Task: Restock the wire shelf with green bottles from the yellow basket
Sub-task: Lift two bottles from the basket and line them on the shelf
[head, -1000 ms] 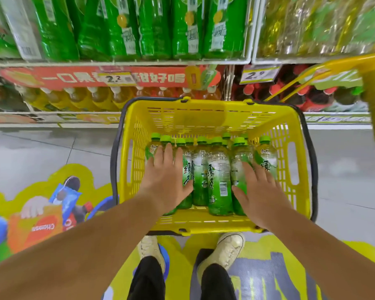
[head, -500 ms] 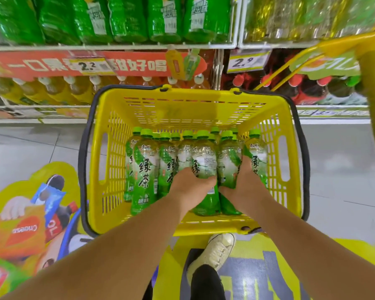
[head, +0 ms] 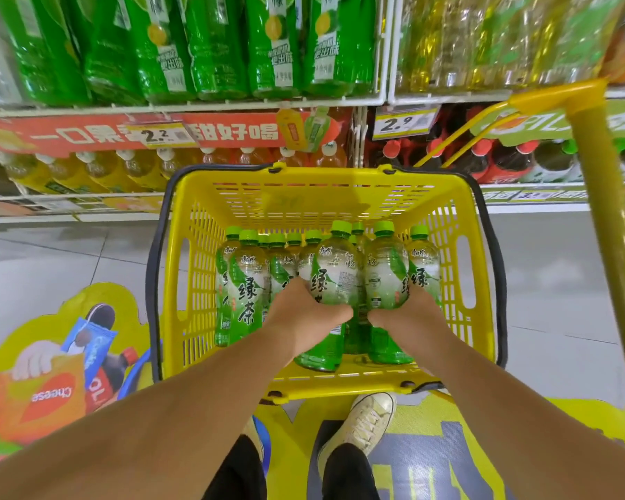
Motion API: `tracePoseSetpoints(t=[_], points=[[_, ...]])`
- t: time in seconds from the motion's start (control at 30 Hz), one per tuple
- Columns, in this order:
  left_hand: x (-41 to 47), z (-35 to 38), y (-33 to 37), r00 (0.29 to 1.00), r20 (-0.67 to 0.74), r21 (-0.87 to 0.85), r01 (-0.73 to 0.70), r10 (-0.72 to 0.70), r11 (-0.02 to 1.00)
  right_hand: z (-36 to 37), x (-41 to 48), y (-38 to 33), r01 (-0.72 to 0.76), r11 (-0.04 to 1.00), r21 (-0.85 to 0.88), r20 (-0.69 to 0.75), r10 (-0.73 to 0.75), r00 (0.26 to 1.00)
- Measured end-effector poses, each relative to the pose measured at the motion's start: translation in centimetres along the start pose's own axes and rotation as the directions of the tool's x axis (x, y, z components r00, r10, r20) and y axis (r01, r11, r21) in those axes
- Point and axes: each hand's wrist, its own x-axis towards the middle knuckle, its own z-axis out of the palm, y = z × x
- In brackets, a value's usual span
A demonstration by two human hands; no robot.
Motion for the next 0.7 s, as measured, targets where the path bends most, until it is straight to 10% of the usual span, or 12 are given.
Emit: tracePoseSetpoints(t=[0.7], points=[[-15.1,-12.9,9.1,0.952,-0.222,-0.097,-0.236,0.21,0.967,-4.2,-16.3,-15.7,0.195,0.977,0.08,-0.201,-0.176,0.964]])
